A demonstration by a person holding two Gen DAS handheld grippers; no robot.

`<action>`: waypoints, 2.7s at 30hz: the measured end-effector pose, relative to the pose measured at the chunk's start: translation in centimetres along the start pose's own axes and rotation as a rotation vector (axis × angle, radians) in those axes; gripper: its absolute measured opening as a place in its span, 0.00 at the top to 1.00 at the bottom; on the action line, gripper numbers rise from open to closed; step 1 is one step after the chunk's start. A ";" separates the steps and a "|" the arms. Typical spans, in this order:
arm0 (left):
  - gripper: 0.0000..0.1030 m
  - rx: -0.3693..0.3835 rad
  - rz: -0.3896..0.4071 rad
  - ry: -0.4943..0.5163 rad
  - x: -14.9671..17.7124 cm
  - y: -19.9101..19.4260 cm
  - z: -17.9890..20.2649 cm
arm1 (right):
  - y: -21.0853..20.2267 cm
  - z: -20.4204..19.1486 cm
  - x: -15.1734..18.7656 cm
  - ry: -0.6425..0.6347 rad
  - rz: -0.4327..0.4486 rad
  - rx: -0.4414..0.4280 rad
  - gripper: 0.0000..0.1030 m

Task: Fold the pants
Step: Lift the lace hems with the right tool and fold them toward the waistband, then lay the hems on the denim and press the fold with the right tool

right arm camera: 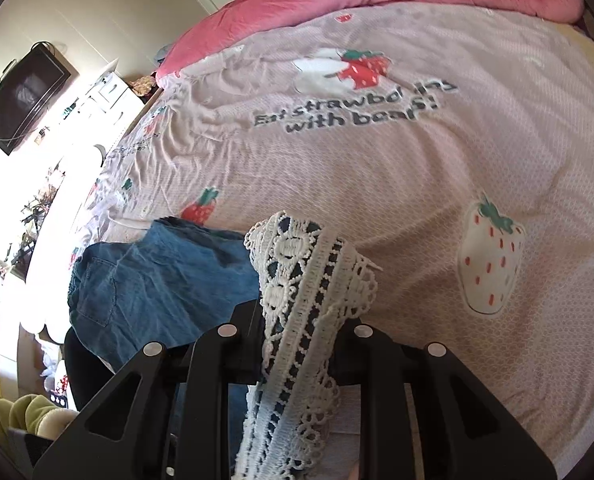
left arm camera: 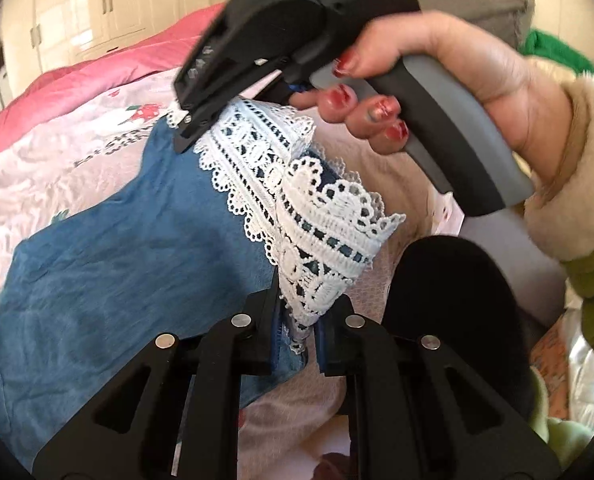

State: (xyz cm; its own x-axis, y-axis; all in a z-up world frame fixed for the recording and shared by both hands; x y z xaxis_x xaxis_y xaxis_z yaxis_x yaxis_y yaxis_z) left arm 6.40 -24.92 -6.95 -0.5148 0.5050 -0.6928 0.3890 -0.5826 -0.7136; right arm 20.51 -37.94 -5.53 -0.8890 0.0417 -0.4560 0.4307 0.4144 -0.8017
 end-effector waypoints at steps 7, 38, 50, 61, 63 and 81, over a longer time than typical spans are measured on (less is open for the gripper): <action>0.94 0.017 0.053 -0.125 0.8 -3.3 -1.6 | 1.4 -5.9 -1.3 -0.062 -0.030 0.042 0.80; 0.63 0.031 0.039 -0.466 7.7 -6.2 -8.8 | 6.4 -19.2 -3.6 -0.227 -0.073 0.103 0.41; 0.46 -0.102 0.079 -0.421 6.3 -10.9 -10.2 | 9.4 -17.4 -4.5 -0.275 -0.078 0.089 0.41; 0.91 -0.136 -0.017 -0.371 5.6 -6.4 -9.9 | 10.4 -19.0 -3.6 -0.377 -0.087 0.080 0.90; 0.91 -0.140 -0.012 -0.364 5.8 -6.7 -9.8 | 8.8 -20.1 -3.8 -0.385 -0.047 0.031 0.90; 0.91 -0.148 -0.022 -0.371 7.0 -6.6 -10.0 | 7.9 -20.7 -6.4 -0.378 0.027 0.040 0.62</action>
State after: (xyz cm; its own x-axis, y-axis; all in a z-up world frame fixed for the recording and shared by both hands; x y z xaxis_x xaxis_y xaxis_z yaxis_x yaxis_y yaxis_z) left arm 7.85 -11.20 -8.14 -0.7546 0.2367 -0.6120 0.4664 -0.4626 -0.7540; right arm 26.41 -16.07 -0.93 -0.7605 -0.2891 -0.5815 0.4655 0.3817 -0.7985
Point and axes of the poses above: each gripper's, at about its wrist camera, not at the fingertips, and y roughly the way its jaws point, z to its right, x to its underside, the point moved 5 cm from there along y, roughly the way its jaws point, and after that the axes turned 4 degrees about x, right-handed, at the moved point
